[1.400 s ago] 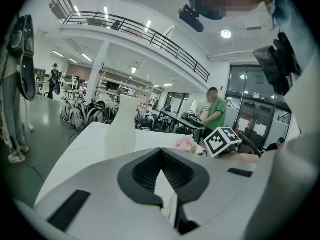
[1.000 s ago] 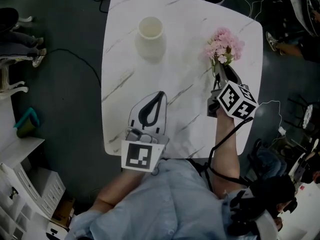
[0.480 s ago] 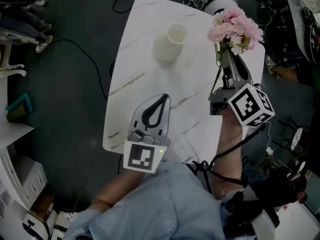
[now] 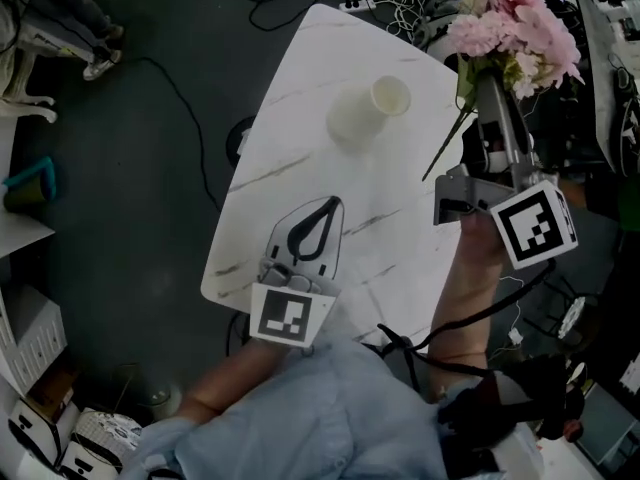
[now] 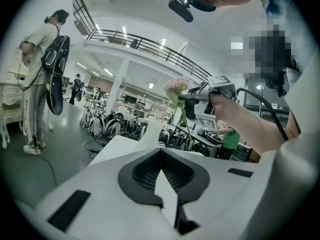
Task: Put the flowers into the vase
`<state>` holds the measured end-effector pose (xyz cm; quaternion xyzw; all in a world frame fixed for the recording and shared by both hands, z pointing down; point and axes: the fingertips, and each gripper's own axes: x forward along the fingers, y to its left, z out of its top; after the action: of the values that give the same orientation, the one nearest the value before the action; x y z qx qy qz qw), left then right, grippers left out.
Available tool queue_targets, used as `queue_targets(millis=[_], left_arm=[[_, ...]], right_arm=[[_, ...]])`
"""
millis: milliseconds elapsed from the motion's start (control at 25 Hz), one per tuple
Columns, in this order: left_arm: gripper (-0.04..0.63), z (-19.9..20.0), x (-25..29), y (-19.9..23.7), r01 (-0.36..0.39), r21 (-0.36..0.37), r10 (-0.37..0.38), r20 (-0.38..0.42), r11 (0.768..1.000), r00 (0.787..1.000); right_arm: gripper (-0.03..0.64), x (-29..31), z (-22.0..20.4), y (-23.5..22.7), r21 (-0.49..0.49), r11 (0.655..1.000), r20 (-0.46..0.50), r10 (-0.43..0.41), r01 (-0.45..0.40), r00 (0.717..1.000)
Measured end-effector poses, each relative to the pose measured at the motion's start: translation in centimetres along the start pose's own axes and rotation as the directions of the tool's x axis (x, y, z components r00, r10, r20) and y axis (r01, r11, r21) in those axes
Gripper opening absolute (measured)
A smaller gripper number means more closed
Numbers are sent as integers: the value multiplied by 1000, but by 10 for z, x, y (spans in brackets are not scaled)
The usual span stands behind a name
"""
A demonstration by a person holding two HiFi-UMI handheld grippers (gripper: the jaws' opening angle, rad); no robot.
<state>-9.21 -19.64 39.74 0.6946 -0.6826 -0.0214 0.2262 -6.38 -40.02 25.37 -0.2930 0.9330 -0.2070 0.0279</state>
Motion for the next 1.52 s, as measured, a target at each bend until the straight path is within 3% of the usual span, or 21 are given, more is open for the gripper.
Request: queue_targets(millis=[280, 800, 1080, 1520], left_arm=[[5, 2, 1, 18, -35, -25, 35, -6, 999, 999], [5, -9, 2, 47, -70, -43, 69, -23, 997, 997], [5, -7, 5, 54, -65, -58, 63, -33, 996, 997], [5, -17, 18, 51, -29, -74, 25, -53, 997, 998]], right_arm=[[40, 22, 37, 32, 21, 989, 154, 139, -144, 978], [40, 51, 58, 61, -16, 967, 270, 248, -254, 930], [41, 55, 37, 59, -99, 954, 276, 301, -284, 913], [44, 47, -18, 45, -158, 943, 177, 319, -293, 931]])
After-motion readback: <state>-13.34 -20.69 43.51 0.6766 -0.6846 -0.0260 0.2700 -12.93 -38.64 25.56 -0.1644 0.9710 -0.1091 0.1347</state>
